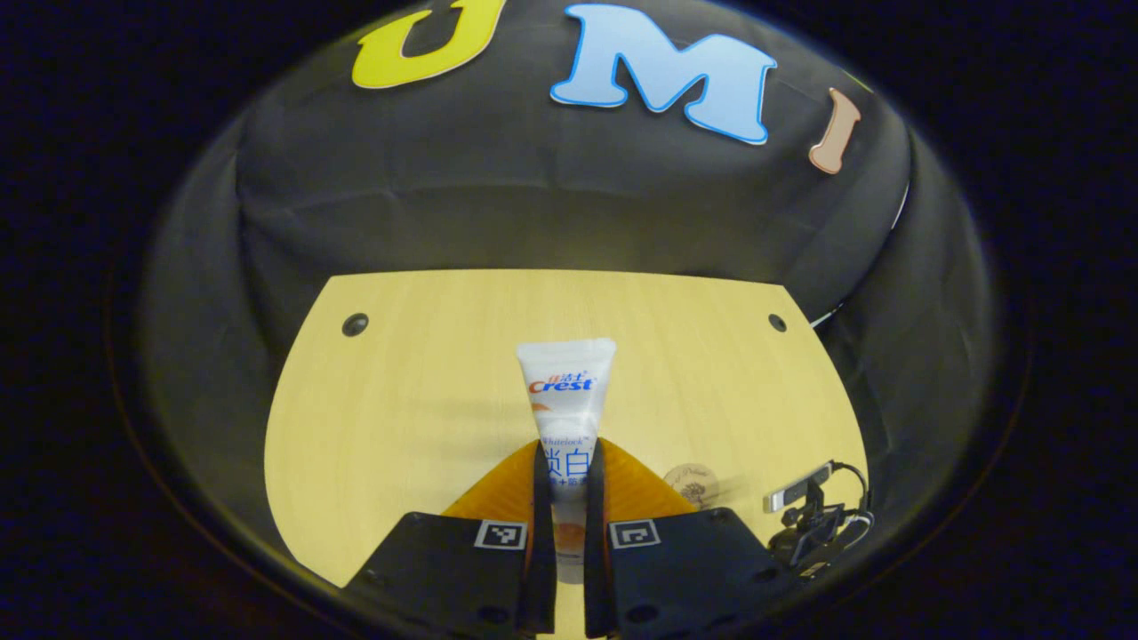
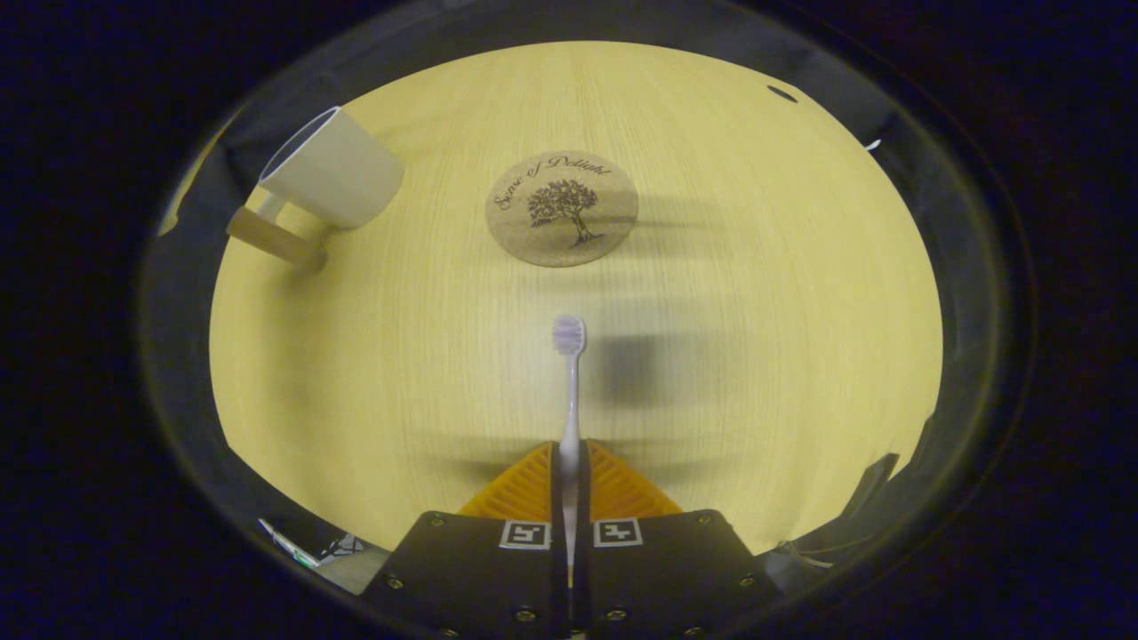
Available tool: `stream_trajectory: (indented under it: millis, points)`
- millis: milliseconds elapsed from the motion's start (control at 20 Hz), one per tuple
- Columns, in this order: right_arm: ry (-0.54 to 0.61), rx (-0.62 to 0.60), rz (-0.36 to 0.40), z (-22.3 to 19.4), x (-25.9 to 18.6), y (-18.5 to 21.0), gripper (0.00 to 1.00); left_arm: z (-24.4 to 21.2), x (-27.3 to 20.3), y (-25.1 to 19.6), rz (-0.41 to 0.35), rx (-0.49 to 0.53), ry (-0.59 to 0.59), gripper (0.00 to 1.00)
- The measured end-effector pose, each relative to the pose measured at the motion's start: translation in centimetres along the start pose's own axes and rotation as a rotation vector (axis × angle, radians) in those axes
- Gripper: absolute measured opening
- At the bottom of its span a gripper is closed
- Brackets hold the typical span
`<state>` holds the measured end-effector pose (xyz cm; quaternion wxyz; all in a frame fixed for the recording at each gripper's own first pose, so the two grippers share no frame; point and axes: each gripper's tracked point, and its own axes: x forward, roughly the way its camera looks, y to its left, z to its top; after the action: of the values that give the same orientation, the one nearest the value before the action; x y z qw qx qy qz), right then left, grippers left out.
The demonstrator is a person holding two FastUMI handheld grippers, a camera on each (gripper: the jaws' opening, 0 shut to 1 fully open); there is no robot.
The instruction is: Put the toothbrush and toothpaste on the desktop into the cup, then pick up the cup and place it on the coaster on the desktop.
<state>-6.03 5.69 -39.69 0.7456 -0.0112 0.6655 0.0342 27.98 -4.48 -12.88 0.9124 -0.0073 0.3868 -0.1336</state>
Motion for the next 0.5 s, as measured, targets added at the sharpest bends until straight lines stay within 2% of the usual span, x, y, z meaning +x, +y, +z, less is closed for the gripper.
stream_trajectory:
  millis: [250,500]
  points:
    - [-0.002,0.009,-0.007,-0.1,0.0,0.0,0.04,1.5,3.6,-0.5,-0.037,0.037,-0.058,0.19]
    - [-0.027,0.017,-0.004,-0.2,0.0,0.0,0.04,1.9,7.0,-0.5,-0.060,0.025,-0.134,0.20]
